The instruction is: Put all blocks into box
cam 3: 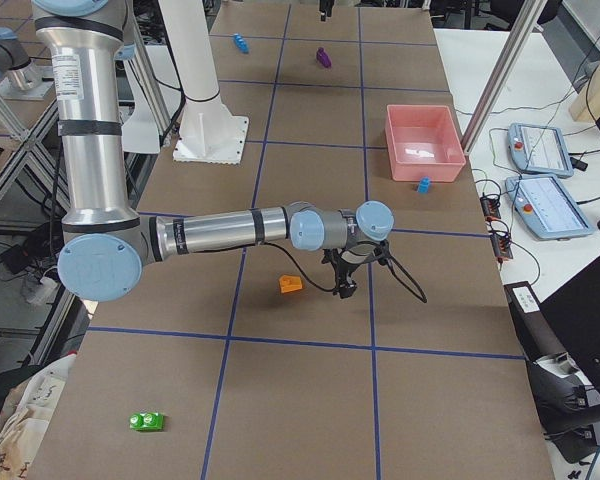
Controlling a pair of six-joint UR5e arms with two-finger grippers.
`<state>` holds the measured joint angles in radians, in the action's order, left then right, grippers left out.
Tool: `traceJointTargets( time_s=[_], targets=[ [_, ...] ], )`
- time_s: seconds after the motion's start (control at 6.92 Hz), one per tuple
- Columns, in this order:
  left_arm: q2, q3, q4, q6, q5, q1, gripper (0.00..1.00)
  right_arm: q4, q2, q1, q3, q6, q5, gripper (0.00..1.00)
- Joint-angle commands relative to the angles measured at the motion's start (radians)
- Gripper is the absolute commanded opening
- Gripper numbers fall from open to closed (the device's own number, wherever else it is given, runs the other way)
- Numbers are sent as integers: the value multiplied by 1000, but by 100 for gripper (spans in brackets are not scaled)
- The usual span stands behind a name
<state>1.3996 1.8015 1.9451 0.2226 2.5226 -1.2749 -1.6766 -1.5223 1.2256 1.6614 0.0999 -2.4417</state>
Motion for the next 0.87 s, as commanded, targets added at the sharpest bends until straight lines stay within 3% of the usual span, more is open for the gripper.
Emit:
traceJointTargets(
  time_s=[0.0, 0.29, 0.58, 0.72],
  targets=[
    [16, 2, 9, 21, -2, 20, 100, -2, -15, -93, 35, -103, 21, 100],
    [18, 2, 9, 21, -2, 20, 100, -2, -35, -205, 29, -182, 58, 100],
    [18, 2, 9, 21, -2, 22, 100, -2, -64, -247, 25, -181, 75, 99],
    [19, 2, 9, 21, -2, 22, 100, -2, -71, -248, 29, -177, 99, 86]
  ],
)
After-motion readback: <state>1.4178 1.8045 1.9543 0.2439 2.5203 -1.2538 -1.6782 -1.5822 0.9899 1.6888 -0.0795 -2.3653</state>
